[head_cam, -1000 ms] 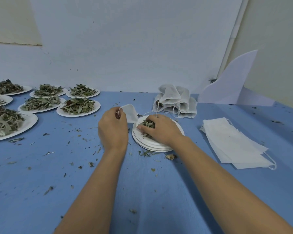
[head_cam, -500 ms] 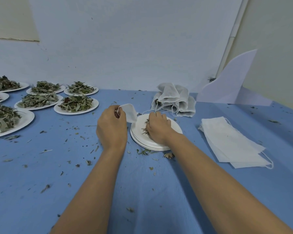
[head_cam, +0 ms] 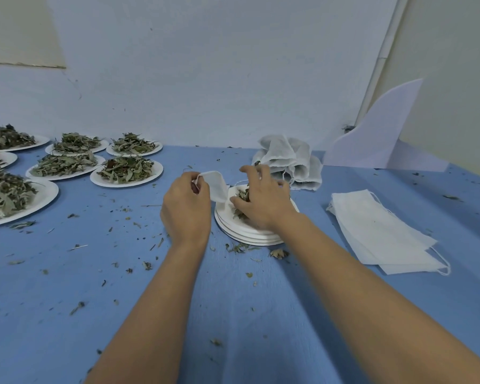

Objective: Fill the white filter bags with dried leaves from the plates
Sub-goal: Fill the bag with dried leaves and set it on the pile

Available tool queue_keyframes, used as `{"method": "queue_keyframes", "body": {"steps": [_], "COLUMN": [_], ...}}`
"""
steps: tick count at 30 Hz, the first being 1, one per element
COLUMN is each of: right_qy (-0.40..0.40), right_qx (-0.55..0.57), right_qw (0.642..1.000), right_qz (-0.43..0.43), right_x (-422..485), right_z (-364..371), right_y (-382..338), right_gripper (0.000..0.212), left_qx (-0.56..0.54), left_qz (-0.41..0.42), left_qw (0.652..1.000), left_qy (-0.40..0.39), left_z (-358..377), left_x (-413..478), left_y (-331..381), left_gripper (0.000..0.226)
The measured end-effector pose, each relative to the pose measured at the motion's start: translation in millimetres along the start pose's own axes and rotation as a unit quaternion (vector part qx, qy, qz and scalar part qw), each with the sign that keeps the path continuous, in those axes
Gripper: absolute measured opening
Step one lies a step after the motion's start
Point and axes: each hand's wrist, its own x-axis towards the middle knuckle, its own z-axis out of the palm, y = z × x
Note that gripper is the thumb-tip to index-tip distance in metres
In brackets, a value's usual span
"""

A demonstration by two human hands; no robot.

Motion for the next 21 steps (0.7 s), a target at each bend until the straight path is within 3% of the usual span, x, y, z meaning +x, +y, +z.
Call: {"method": "queue_keyframes", "body": {"steps": [4,7,10,13,21], "right_qy": [0.032,0.067,-0.004,-0.038,-0.013], "right_qx": [0.053,0.076,0.068,0.072,-0.004], "right_qw": [0.998,0.990,0.986,0.985,0.994], "right_qz": [0.024,0.100,0.154,0.156,0.107], "right_x": [-2.6,-8.4,-13.4,-14.9,-19.8], "right_z": [-11.6,-13.0,-6.2,1.6,14.2], "right_y": [-2.8,-5.2,-9.6,-16.7,-24.6], "right_gripper": [0.059,0.051,0.051,0.045,0.024], "left_qx": [0.001,0.000,0.000,0.004,0.003], "left_qz": [0.001,0.000,0.002,0.003,-0.002], "left_qw": [1.000,1.000,1.000,1.000,1.000], "left_qy": [0.003,0.005,0.003,0.005,0.007], "left_z": [-0.2,-0.1,0.4,0.6,1.5], "left_x": [0.0,0.3,-0.2,-0.3,1.1], "left_y": [-1.0,-1.6,-1.7,-2.2,-3.3], "left_gripper": [0.021,0.021,0.021,0.021,0.021]}}
